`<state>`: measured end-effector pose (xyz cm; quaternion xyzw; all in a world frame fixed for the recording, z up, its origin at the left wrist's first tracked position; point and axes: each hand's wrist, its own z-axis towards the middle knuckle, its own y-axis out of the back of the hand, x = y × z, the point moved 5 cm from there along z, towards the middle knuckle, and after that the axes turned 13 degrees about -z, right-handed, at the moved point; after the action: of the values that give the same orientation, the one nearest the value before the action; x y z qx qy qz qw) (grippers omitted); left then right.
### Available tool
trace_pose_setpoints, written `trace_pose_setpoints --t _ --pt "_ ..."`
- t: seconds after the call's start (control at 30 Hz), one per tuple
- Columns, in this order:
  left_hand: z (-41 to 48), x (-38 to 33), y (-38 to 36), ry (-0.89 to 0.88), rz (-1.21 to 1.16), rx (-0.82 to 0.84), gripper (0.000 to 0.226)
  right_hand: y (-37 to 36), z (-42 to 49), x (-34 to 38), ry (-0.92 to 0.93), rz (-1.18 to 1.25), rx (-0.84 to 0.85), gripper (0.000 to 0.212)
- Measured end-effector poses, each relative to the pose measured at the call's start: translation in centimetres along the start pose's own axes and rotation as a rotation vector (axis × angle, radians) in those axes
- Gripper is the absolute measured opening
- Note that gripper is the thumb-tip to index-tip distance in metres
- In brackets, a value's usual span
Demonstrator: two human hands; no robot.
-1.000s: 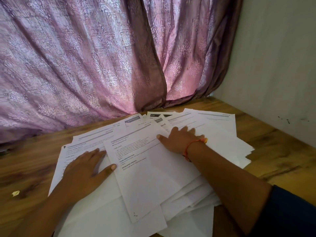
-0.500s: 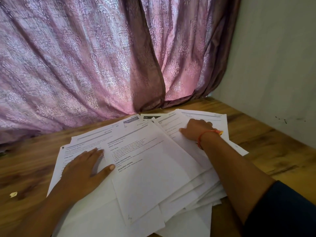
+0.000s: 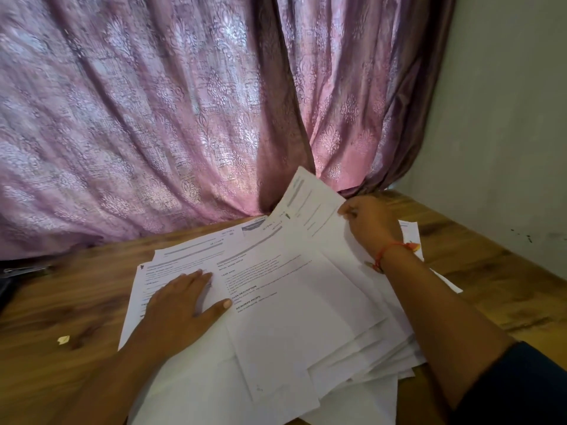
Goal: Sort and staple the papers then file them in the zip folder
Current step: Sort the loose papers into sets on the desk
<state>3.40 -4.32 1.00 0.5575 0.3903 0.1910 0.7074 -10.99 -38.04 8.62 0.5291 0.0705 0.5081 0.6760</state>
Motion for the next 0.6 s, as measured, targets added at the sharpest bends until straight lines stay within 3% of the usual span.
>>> trace_pose_setpoints --t 0.03,0.17,0.27,0.37,0.47,0.5,0.6 --pt "-0.1 -0.1 0.1 0.003 -0.005 0.001 0.117 1.1 -0.1 0.9 0.057 0.005 -0.094 0.020" --pt "-0.3 -0.2 0.2 -0.002 -0.022 0.010 0.145 6.2 -1.2 5.6 0.352 -0.045 -0.531 0.030" --pt "0.0 0.4 0.2 0.003 -0.072 -0.006 0.143 8.8 -2.1 9.4 0.493 -0.047 -0.659 0.033" --pt "-0.2 0.4 0.4 -0.043 -0.211 -0.055 0.110 9.7 -2.4 12.5 0.539 0.038 -0.664 0.030" --pt "-0.8 0.3 2.7 -0.093 -0.619 -0.266 0.040 8.1 -2.0 13.7 0.463 0.152 -0.595 0.029" --pt "-0.8 0.6 3.2 -0.049 -0.806 -0.312 0.036 7.1 -2.0 13.6 0.422 0.176 -0.553 0.028" --pt "-0.3 2.0 3.7 0.203 -1.353 -0.360 0.053 3.0 -2.7 13.4 0.330 0.266 -0.331 0.027"
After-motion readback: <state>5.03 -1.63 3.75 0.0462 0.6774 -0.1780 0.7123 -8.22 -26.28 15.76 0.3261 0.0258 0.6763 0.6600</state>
